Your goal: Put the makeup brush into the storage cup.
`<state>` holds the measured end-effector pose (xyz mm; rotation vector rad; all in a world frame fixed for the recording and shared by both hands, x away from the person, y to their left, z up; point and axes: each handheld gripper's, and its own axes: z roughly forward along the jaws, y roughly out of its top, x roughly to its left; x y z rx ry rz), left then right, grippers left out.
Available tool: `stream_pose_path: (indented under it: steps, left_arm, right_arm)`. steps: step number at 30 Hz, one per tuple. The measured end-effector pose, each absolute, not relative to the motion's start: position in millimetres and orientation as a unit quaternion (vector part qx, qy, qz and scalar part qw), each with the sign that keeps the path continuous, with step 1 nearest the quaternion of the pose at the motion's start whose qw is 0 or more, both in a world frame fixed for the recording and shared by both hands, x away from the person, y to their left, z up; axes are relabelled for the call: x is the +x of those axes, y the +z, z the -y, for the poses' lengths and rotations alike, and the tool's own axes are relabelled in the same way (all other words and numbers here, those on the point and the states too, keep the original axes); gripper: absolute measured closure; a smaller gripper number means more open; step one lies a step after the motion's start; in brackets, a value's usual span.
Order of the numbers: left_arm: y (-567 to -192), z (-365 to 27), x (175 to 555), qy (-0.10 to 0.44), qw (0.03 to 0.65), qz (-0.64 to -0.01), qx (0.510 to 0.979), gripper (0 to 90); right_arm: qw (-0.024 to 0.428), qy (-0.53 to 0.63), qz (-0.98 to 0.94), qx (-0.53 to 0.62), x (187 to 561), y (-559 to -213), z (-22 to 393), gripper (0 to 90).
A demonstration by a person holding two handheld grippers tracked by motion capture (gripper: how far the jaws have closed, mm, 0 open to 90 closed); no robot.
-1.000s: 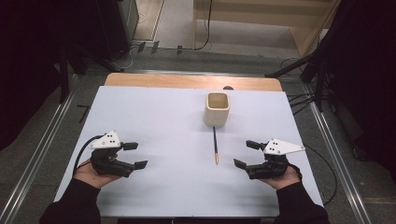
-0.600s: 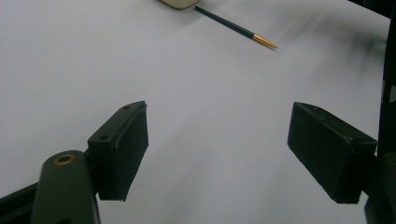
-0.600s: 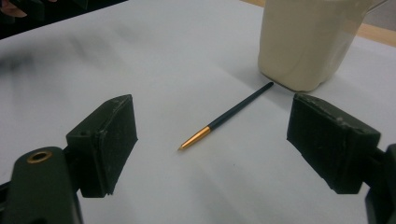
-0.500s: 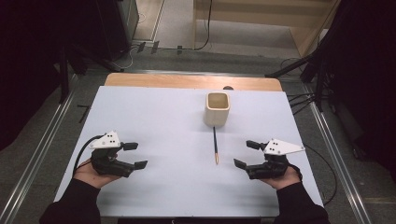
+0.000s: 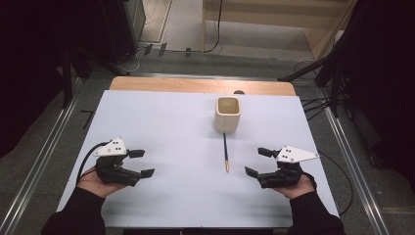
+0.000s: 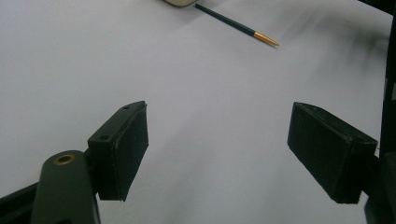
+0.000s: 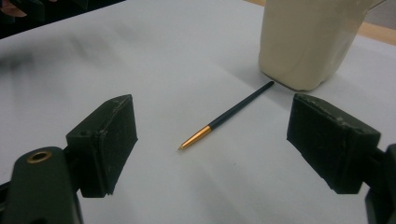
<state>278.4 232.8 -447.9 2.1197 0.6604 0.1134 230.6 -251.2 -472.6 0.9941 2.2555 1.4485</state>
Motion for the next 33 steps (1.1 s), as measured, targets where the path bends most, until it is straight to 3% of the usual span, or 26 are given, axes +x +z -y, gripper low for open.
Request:
stream_pose_path:
  steps: [33]
  left_arm:
    - [-452.2,-226.7,280.1,0.043,0.400,-0.292,0.868,21.3]
  right_arm:
    - [0.157,0.488,-0.772,0.375,234.0,-467.6,239.4,17.4]
